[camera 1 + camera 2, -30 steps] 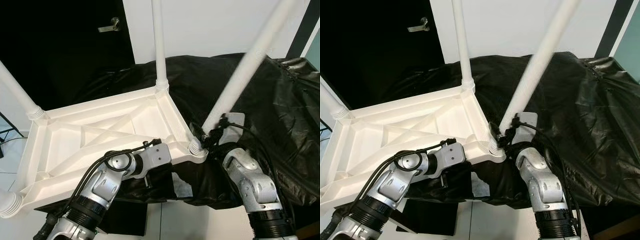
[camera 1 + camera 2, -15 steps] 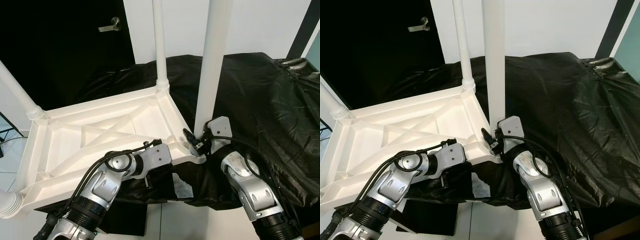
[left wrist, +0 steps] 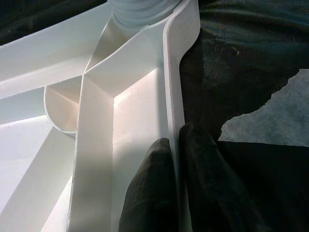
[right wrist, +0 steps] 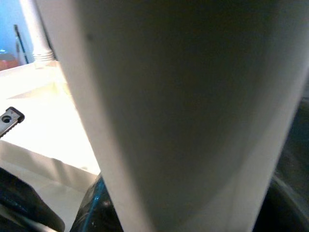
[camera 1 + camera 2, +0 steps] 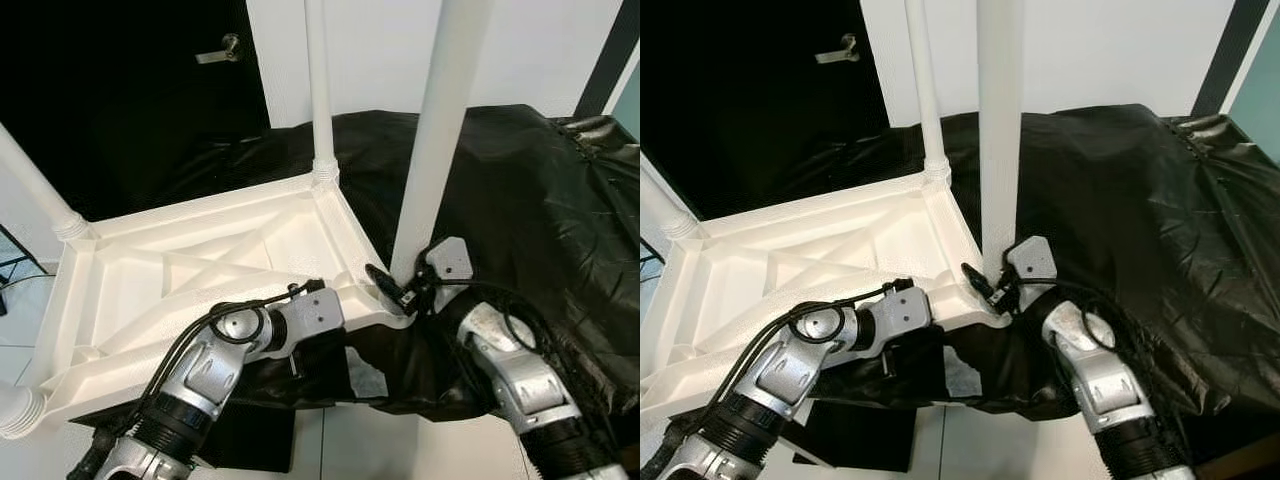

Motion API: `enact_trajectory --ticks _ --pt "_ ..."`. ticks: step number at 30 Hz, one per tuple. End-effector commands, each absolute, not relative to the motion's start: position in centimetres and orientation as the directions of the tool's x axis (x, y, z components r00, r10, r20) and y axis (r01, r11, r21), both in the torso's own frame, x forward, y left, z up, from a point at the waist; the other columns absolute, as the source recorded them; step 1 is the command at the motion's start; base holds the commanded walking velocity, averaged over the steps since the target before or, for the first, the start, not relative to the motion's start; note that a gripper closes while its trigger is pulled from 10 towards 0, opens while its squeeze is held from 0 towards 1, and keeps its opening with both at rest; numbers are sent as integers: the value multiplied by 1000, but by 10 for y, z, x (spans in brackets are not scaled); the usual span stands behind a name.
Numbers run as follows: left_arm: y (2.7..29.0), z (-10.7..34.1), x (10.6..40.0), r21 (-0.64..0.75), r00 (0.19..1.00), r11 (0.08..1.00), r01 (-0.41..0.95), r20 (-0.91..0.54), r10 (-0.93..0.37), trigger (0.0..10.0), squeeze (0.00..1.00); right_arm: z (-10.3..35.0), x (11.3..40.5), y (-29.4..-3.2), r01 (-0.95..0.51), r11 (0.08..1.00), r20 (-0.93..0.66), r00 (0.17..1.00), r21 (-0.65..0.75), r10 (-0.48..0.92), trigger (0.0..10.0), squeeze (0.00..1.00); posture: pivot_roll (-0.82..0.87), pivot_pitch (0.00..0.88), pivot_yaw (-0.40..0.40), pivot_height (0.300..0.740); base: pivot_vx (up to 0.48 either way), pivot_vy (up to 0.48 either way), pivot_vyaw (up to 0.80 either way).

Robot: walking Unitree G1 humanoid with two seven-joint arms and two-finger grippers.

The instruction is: Building children table

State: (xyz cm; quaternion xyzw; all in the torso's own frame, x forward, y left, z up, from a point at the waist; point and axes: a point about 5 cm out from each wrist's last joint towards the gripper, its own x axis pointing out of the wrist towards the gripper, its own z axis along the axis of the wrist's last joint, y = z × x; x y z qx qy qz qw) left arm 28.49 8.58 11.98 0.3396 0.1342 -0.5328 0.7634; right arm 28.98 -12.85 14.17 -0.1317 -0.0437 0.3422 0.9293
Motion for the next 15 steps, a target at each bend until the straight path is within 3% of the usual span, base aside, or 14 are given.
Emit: enact_trajectory --ticks 1,3,9,15 --pt "113 118 302 478 582 342 809 -571 -579 10000 0 115 285 -132 -718 658 -159 694 -227 702 10000 0 -40 0 88 740 0 0 0" --pt "113 119 303 481 584 341 807 -569 -579 10000 0 117 287 -131 -765 601 -185 641 -231 745 10000 0 -38 0 87 740 0 0 0" --pt "114 121 304 486 588 342 804 -566 -578 10000 0 115 289 -132 -817 541 -216 575 -200 789 10000 0 -29 0 83 740 0 0 0" --pt "116 121 304 488 591 345 802 -566 -574 10000 0 113 292 -136 -827 547 -223 562 -127 797 10000 0 -26 0 81 740 0 0 0"
